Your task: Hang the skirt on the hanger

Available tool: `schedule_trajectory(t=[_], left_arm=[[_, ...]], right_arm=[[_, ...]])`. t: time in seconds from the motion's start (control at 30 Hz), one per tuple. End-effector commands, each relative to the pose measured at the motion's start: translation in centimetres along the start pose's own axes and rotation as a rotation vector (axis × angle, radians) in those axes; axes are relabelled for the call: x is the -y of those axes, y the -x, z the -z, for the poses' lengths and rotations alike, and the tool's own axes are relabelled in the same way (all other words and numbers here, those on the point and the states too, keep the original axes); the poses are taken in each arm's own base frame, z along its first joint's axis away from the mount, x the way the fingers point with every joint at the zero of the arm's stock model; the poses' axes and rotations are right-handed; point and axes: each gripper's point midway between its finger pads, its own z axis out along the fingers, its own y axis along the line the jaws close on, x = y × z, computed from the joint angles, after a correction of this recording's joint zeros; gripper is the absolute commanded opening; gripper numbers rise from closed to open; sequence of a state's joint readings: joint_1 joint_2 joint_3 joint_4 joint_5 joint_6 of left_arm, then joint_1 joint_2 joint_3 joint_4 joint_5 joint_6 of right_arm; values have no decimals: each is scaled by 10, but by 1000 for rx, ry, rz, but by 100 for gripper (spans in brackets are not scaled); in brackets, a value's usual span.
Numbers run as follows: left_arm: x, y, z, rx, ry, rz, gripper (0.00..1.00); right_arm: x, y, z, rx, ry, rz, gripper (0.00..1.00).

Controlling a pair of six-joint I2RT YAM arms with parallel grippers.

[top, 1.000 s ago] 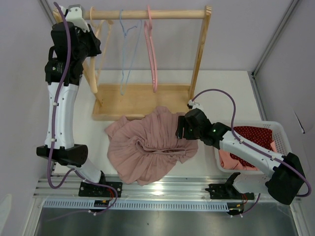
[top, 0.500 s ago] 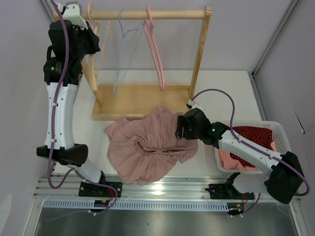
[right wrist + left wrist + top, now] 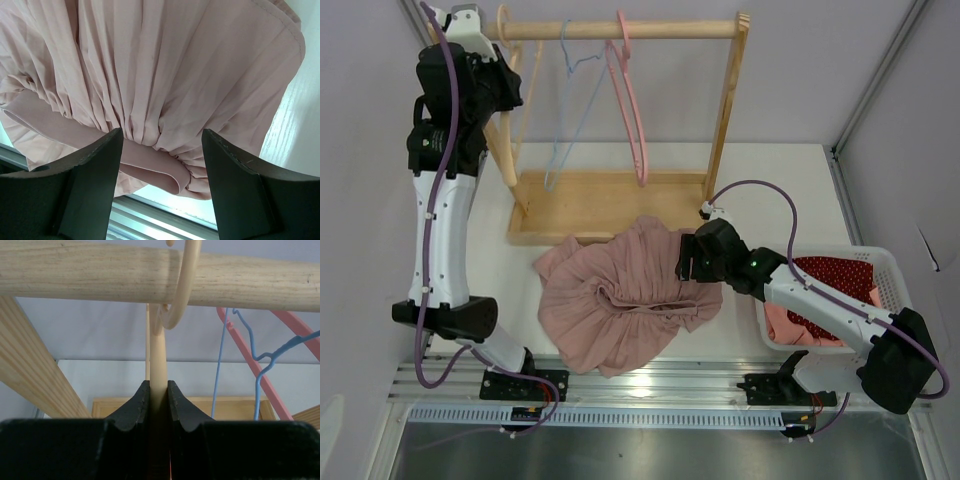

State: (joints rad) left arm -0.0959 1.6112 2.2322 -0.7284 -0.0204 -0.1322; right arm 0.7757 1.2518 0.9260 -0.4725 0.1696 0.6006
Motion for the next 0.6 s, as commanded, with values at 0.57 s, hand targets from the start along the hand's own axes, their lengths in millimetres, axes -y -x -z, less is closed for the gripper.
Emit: schedule_trajectory(t=[0.57], left_arm=[[7,13,40,94,-56,18,0]], right_arm=[[-2,4,2,24,26,2,70]])
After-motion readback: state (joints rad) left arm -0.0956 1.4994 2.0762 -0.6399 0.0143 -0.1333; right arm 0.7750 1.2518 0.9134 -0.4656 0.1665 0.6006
